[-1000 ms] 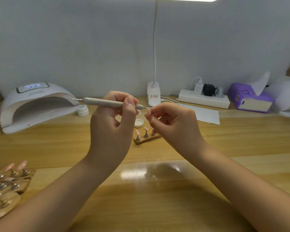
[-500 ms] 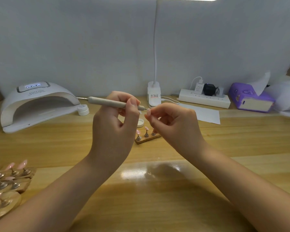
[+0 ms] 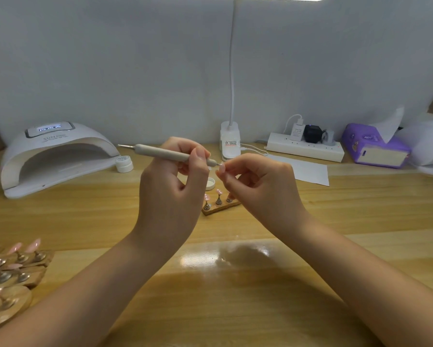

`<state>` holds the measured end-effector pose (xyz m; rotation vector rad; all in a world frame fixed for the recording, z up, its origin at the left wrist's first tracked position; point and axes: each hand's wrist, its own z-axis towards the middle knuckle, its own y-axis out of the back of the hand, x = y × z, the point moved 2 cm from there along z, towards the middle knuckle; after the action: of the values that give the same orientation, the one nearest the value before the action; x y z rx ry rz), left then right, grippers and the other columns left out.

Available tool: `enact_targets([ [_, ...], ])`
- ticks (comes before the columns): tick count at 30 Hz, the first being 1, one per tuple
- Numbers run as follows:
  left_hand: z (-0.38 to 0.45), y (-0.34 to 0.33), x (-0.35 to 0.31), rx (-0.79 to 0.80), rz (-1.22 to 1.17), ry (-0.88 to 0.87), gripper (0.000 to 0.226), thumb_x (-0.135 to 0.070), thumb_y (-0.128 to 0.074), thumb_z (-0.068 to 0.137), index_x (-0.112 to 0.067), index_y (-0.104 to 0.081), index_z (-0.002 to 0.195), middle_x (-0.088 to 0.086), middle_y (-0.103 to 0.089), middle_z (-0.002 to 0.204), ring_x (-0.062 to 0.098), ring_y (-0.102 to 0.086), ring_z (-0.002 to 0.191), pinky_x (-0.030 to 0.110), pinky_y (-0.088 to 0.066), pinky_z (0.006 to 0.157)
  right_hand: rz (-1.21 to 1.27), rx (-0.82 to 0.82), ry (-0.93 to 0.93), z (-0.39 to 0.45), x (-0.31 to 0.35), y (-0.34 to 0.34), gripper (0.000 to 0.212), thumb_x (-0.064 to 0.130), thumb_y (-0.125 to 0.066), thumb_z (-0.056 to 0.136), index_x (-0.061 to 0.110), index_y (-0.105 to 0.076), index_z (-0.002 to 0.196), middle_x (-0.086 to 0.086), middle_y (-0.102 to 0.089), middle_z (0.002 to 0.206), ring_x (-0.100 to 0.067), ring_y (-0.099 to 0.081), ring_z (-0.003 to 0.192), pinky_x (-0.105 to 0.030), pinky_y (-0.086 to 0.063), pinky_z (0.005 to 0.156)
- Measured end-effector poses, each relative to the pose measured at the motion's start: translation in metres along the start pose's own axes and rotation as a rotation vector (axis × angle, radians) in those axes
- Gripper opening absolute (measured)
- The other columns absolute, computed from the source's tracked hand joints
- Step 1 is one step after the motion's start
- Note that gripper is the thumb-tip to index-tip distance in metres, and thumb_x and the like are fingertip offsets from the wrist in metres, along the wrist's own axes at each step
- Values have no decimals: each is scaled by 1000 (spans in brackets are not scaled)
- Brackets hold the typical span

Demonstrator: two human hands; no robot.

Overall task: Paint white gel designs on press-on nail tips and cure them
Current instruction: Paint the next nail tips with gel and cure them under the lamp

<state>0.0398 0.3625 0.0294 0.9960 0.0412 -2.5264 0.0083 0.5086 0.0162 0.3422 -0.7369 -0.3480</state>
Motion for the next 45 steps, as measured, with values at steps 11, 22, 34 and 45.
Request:
enact_targets([
  [11, -1, 0, 2, 5, 13, -1, 14, -34, -46, 92, -30, -56, 83, -9, -63, 79, 9, -60, 69, 11, -44, 58, -9, -10, 16, 0, 0, -1, 4, 13, -72, 86, 12, -74, 89, 6, -69, 76, -13, -67, 61, -31, -56, 61],
  [22, -1, 1, 0, -7, 25, -9, 14, -25, -48, 94, -28, -56, 84, -6, -63, 73, 8, -60, 69, 11, -44, 57, -11, -15, 25, 0, 0, 0, 5, 14, -72, 86, 10, -74, 88, 5, -69, 74, -12, -67, 60, -32, -56, 61],
  [34, 1, 3, -10, -76, -68, 5, 12, -33, -46, 97, -30, -53, 87, -20, -66, 77, 3, -64, 70, 9, -46, 58, 11, -14, 11, 0, -4, 0, 6, 16, -69, 89, 12, -73, 91, 6, -69, 71, -14, -67, 60, -35, -56, 61],
  [45, -3, 0, -3, -12, 11, -28, 16, -31, -48, 98, -20, -53, 88, -9, -64, 80, 11, -63, 66, 11, -46, 54, 17, -29, 7, 0, -1, 1, 5, 15, -70, 87, 11, -73, 88, 8, -68, 70, -14, -66, 59, -35, -56, 60],
])
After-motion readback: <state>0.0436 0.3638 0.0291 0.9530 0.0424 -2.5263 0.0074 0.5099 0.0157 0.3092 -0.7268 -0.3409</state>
